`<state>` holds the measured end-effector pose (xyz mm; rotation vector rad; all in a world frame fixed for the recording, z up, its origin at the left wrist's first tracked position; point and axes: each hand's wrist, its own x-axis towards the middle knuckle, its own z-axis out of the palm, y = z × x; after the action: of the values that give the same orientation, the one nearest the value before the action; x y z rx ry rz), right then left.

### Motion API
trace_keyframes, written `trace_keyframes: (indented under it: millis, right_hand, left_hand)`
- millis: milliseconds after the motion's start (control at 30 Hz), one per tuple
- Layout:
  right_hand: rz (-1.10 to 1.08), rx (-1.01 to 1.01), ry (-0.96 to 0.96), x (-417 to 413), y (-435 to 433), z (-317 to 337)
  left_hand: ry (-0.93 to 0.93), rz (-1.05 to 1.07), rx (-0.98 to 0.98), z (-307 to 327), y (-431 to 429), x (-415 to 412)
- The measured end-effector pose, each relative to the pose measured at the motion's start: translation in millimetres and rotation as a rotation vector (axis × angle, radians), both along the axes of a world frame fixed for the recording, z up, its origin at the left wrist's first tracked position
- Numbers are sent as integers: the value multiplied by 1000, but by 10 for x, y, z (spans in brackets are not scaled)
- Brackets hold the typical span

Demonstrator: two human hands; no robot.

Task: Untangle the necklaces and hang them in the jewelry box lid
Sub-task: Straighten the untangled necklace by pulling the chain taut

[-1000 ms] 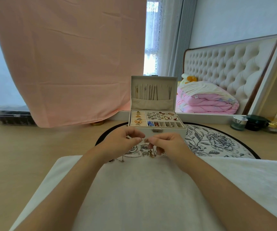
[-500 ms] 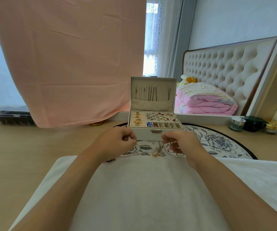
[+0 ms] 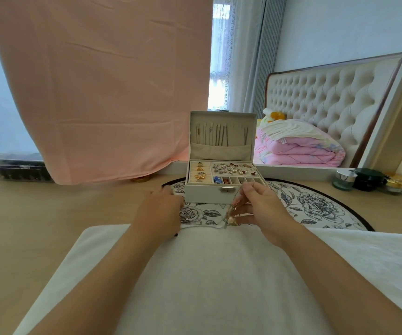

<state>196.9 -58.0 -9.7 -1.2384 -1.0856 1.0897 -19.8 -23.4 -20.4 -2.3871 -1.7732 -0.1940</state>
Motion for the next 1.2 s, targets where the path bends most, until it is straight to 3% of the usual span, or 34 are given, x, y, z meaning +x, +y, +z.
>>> trace_keyframes:
  millis: [100,200,467,733,933,1100,1200]
  right_hand:
    - [41,26,22,-72,-23,18]
    - [55,40,65,-71,-22,24]
    - [-61,82,20,36,24,45]
    - [8,101,164,-17,11,51]
    - [166,135,267,34,-36,73]
    - [303,154,195,22,-80,88]
    - [335,168,88,15,-85,95]
  left_hand:
    - [-512,-198,-180,-34,-124,266]
    - [-753,-313,-377,-98,-212,421]
    - [-947,-280,-325,-101,-89,354]
    - [-839,-309,-160,-38,-163,345]
    - [-1041,-238,-276,-4,-171,321]
    - [-924,-233,-288,-50,-185,343]
    - [-1096,-331,-371,-28,-268,411]
